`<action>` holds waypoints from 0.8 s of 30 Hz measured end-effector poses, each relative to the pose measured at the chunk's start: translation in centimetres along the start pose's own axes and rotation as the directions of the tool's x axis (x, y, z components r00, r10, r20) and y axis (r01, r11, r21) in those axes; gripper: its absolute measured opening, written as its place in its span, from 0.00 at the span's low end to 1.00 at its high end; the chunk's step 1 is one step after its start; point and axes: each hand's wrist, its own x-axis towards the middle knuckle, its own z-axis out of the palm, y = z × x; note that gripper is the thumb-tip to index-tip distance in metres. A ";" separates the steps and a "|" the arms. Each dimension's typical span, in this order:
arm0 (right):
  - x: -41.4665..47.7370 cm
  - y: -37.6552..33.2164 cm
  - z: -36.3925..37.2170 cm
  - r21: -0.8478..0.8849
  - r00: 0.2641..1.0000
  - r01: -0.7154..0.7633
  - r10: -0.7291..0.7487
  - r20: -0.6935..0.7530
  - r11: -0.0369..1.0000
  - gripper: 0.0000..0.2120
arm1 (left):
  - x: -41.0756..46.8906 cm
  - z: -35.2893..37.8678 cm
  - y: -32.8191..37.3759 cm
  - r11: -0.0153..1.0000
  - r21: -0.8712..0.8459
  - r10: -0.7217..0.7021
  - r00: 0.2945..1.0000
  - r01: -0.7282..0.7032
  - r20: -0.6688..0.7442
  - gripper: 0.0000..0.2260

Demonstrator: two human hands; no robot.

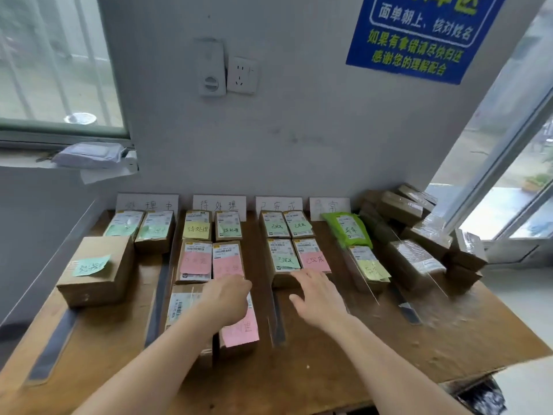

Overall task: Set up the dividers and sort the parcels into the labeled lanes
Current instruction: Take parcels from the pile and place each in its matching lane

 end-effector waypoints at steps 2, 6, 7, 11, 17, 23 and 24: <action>-0.5 1.9 -1.5 -0.063 0.999 -0.034 0.036 0.030 0.997 0.25 | 0.8 -1.0 2.1 0.996 0.036 0.081 0.996 -0.079 -0.041 0.14; -1.8 6.2 -4.2 -0.139 0.994 -0.105 0.110 0.027 0.985 0.26 | 2.4 -2.3 7.3 0.984 0.080 0.165 0.982 -0.158 -0.089 0.12; -2.2 7.4 -4.8 -0.141 0.991 -0.125 0.129 0.021 0.982 0.26 | 2.8 -2.5 8.7 0.981 0.082 0.182 0.978 -0.174 -0.102 0.11; -4.0 13.1 -7.2 -0.169 0.982 -0.186 0.189 0.007 0.968 0.26 | 4.5 -2.8 14.8 0.966 0.093 0.256 0.953 -0.243 -0.165 0.13; -6.3 22.4 -10.3 -0.175 0.969 -0.247 0.249 -0.011 0.953 0.26 | 7.1 -2.7 24.8 0.943 0.156 0.317 0.937 -0.294 -0.149 0.18; -7.8 31.4 -13.4 -0.174 0.964 -0.266 0.266 -0.023 0.948 0.22 | 9.6 -2.1 33.7 0.931 0.146 0.356 0.923 -0.336 -0.145 0.16; -7.9 32.8 -13.9 -0.166 0.962 -0.273 0.274 -0.021 0.947 0.22 | 10.2 -2.0 35.0 0.926 0.153 0.365 0.921 -0.344 -0.136 0.17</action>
